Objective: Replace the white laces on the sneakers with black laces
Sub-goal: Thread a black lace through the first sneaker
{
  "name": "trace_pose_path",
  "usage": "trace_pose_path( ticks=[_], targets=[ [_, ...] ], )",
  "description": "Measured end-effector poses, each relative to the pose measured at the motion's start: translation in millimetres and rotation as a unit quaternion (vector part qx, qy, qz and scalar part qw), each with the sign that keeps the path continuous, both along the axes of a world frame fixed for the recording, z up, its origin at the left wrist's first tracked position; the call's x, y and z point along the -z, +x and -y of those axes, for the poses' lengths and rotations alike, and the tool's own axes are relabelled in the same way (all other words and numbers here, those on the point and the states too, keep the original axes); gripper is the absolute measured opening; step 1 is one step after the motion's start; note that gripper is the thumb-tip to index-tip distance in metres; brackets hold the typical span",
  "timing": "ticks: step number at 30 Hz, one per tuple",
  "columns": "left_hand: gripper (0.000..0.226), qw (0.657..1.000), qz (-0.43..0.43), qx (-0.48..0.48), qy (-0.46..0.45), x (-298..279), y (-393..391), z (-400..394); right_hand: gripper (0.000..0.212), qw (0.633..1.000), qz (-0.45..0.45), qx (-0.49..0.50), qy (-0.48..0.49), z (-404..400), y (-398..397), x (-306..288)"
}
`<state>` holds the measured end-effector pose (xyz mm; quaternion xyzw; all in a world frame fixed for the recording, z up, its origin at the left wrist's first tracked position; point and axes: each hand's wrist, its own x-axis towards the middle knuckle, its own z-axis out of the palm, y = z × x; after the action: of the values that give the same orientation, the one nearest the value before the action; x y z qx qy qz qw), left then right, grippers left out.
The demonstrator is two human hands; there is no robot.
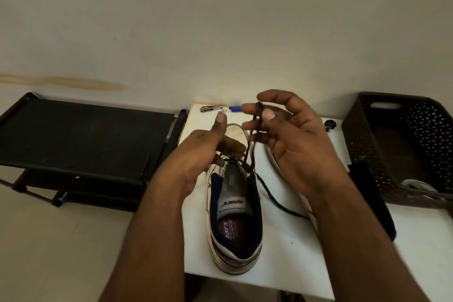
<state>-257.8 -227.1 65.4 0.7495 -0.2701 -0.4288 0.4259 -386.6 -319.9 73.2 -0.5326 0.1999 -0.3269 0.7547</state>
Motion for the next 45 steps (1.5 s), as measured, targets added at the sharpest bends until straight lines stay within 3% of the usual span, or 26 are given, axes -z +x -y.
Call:
trace_pose_path(
  ticks=[2,4,8,10,15,18,20,22,24,27,29,33,35,36,37,40,42,45],
  targets=[
    [0.081,0.997,-0.040,0.065,-0.022,0.4,-6.3,2.0,0.018,0.998,0.046,0.031,-0.010,0.8,-0.7,-5.5],
    [0.076,0.991,-0.047,0.122,-0.042,1.3,-9.8,4.3,0.016,0.996,0.055,0.067,-0.015,2.0,-1.3,-5.2],
    [0.032,0.973,-0.038,0.220,-0.059,1.3,-10.0,0.5,0.018,0.986,0.029,0.161,-0.039,9.0,-3.3,-0.7],
    [0.020,0.976,-0.040,0.187,-0.099,0.5,-4.0,-4.6,0.018,0.974,-0.017,0.216,-0.062,16.4,-8.3,4.7],
    [0.015,0.978,-0.056,0.031,-0.198,0.5,19.8,-18.0,0.013,0.922,-0.179,0.330,-0.094,40.3,-28.6,25.8],
    [0.009,0.979,-0.065,-0.001,-0.194,1.6,13.7,-16.4,0.019,0.849,-0.357,0.266,-0.286,49.4,-35.4,34.6],
    [0.007,0.979,-0.066,-0.003,-0.195,-0.2,5.2,-11.3,0.023,0.818,-0.370,0.197,-0.393,46.2,-30.5,33.8],
    [0.010,0.978,-0.060,0.000,-0.199,-1.6,0.6,-6.9,0.021,0.865,-0.326,0.089,-0.371,30.9,-19.6,24.9],
    [0.011,0.977,-0.051,-0.005,-0.209,-2.2,0.6,-5.7,0.017,0.921,-0.263,-0.030,-0.287,15.1,-9.4,16.5],
    [0.010,0.981,-0.012,-0.021,-0.193,-0.3,7.9,-9.8,0.015,0.947,-0.217,-0.060,-0.227,9.8,-7.1,13.9],
    [0.008,0.986,0.032,-0.023,-0.165,1.0,15.8,-15.5,0.014,0.938,-0.248,-0.004,-0.243,19.0,-12.4,15.1],
    [0.006,0.980,0.165,-0.051,-0.096,7.3,35.0,-26.9,0.014,0.844,-0.368,0.114,-0.372,39.9,-31.3,22.6],
    [0.004,0.974,0.194,-0.072,-0.088,9.3,35.0,-27.4,0.008,0.818,-0.373,0.146,-0.412,40.8,-34.3,25.4],
    [0.003,0.974,0.194,-0.071,-0.094,8.9,31.6,-24.7,0.015,0.810,-0.365,0.150,-0.433,36.8,-31.1,24.0],
    [0.002,0.974,0.189,-0.062,-0.104,8.5,26.8,-20.8,0.028,0.819,-0.348,0.136,-0.435,31.2,-25.9,23.0],
    [0.007,0.975,0.174,-0.030,-0.133,7.1,15.3,-9.2,0.059,0.892,-0.293,0.011,-0.343,11.6,-3.8,19.3],
    [0.005,0.976,0.164,-0.026,-0.138,8.1,14.8,-8.7,0.049,0.914,-0.284,-0.032,-0.287,7.9,1.5,27.5],
    [0.003,0.977,0.177,-0.022,-0.116,12.8,22.4,-15.0,0.019,0.894,-0.333,0.049,-0.295,18.2,-3.3,33.5]
  ],
)
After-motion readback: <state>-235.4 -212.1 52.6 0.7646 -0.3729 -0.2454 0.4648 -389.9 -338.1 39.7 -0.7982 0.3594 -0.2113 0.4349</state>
